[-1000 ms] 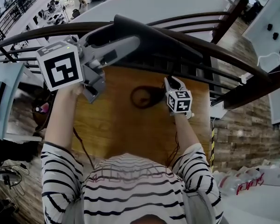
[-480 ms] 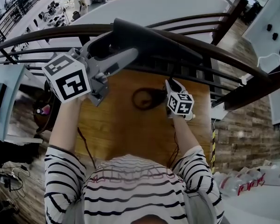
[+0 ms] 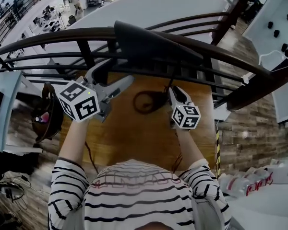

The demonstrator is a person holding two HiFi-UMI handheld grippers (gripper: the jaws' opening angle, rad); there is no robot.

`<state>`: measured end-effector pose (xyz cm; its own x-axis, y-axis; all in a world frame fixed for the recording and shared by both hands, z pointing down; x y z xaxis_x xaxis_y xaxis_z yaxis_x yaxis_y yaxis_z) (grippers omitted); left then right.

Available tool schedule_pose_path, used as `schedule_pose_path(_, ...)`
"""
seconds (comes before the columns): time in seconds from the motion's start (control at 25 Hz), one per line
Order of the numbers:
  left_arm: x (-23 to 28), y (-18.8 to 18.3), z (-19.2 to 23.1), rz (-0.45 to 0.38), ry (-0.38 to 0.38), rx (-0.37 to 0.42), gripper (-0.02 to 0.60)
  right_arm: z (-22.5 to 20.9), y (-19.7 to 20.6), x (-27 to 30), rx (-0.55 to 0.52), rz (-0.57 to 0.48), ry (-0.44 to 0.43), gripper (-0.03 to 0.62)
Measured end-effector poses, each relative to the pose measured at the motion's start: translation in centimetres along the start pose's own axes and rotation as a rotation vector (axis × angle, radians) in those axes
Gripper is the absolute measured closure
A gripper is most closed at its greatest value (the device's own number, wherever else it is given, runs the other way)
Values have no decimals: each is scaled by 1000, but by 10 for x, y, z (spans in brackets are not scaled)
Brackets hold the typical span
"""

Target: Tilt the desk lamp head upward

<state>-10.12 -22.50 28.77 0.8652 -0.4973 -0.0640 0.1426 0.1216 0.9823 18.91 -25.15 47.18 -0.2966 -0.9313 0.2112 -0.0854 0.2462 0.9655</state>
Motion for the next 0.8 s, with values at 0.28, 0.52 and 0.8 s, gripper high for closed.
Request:
schedule_pose_path(0.28,-10,54,-9,45,-36,-10,222,13,7,-42,109,-40,0,551)
schedule_pose_path(0.52,-22,91,-11,84,-99,-5,348,31,18,-72,168,-47,-9,592)
schedule_pose_path(0.8,-38,128,-14,116,-125,-65,449,53,37,-99,200,-27,0,594)
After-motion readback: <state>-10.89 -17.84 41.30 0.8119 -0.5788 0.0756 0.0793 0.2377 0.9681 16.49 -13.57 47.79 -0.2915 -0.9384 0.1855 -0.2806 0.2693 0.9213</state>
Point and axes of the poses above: the fingertips, and each gripper's own axes: x forward along the fingers, z to its left, y out of its underside, the point moved 8 cm from there along -x, backward along the fingers, and after that the axes turned 8 degrees about y, right-handed, at the moved point
